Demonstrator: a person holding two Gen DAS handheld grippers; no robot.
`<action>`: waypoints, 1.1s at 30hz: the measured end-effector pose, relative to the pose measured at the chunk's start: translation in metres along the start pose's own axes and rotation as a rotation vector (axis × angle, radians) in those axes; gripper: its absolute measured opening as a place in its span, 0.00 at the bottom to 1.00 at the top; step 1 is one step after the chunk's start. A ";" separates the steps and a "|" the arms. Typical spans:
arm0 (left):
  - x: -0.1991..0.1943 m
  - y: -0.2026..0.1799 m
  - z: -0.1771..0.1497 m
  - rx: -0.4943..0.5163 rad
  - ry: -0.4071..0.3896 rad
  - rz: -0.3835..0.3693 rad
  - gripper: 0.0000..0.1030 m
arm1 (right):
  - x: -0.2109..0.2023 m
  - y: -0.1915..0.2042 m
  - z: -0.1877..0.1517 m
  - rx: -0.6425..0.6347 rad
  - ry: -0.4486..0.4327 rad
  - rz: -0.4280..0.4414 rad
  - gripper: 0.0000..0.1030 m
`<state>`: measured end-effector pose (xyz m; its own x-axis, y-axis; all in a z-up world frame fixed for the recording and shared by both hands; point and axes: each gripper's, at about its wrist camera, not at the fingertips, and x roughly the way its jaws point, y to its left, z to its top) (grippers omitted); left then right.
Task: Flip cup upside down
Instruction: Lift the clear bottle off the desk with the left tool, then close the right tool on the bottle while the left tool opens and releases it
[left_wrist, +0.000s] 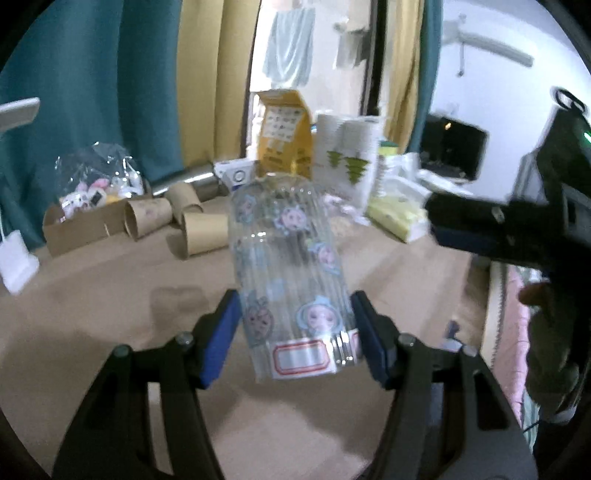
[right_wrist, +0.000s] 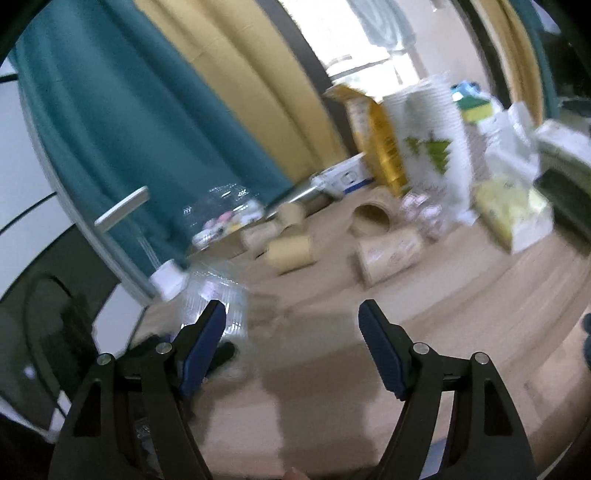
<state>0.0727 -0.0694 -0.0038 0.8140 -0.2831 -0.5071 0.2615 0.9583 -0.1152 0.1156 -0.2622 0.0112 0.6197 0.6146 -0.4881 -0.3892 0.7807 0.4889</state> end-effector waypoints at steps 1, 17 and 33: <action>-0.008 -0.001 -0.011 0.006 -0.029 -0.016 0.61 | -0.003 0.005 -0.005 0.002 0.005 0.013 0.75; -0.050 -0.046 -0.092 0.295 -0.233 -0.016 0.61 | 0.025 0.048 -0.038 -0.002 0.183 0.113 0.75; -0.052 -0.038 -0.101 0.261 -0.246 -0.025 0.89 | 0.040 0.058 -0.034 -0.059 0.207 0.107 0.63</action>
<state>-0.0319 -0.0870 -0.0587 0.8978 -0.3380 -0.2823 0.3810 0.9176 0.1130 0.0945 -0.1885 -0.0050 0.4218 0.6997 -0.5766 -0.4884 0.7111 0.5058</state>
